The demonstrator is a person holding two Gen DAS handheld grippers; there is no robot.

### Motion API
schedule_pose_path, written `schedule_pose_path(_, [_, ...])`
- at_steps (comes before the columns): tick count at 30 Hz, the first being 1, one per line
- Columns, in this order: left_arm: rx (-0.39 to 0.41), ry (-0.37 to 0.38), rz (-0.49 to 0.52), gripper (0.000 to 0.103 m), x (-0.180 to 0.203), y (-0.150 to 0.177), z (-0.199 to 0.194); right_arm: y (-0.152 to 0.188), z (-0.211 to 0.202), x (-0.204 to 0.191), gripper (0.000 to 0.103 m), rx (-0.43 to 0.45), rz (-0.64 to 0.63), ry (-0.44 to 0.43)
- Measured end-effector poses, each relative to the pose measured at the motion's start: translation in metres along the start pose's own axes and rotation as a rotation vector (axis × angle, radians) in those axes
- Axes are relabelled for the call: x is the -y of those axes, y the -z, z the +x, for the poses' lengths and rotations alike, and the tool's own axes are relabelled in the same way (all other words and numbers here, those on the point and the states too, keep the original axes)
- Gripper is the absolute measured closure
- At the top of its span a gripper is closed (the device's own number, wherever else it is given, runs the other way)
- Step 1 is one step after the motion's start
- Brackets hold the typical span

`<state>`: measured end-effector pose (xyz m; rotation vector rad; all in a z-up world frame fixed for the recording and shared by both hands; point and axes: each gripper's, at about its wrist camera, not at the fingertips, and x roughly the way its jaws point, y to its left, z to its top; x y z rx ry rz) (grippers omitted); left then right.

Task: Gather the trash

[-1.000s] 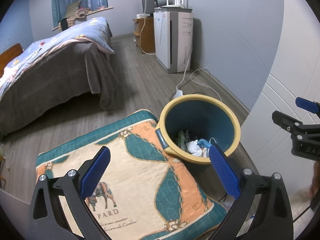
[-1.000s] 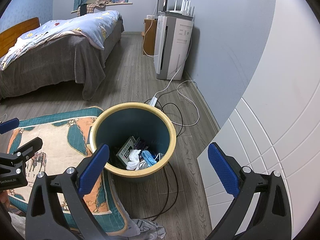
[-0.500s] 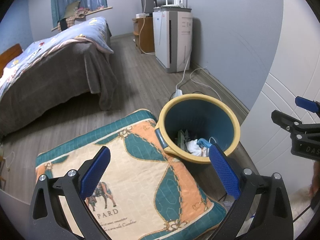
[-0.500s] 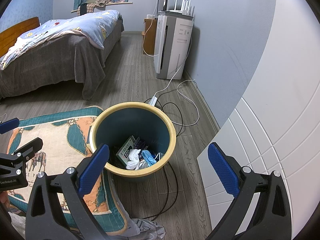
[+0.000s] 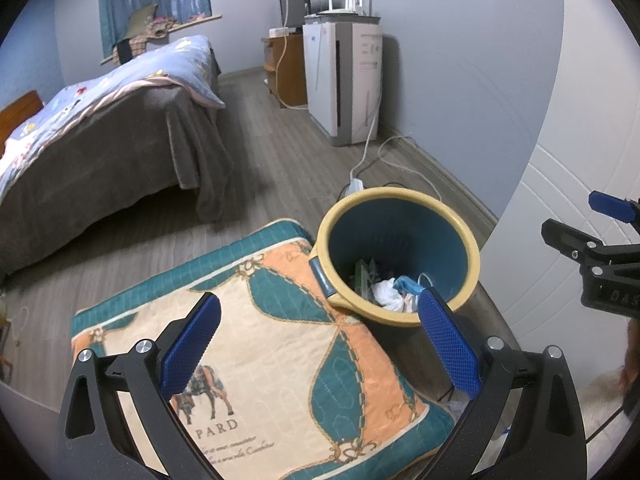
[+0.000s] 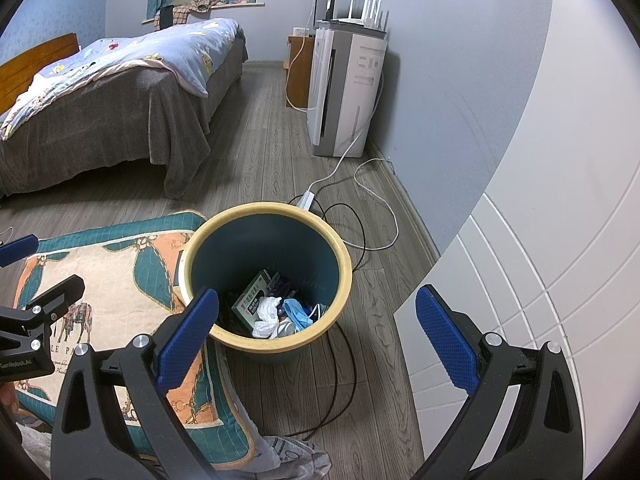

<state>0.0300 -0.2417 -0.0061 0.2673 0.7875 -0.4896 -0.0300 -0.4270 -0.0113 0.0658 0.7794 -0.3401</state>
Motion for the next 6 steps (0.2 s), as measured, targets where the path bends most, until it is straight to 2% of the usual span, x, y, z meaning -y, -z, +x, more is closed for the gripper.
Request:
schedule_pose_path(3, [-0.034, -0.011, -0.006, 0.005, -0.005, -0.003, 0.002, 0.003, 0.005, 0.001, 0.006, -0.021, 0.001, 0.015])
schedule_pose_path(6, [-0.026, 0.009, -0.031, 0.005, -0.019, -0.005, -0.007, 0.006, 0.028, -0.007, 0.006, -0.112, -0.010, 0.039])
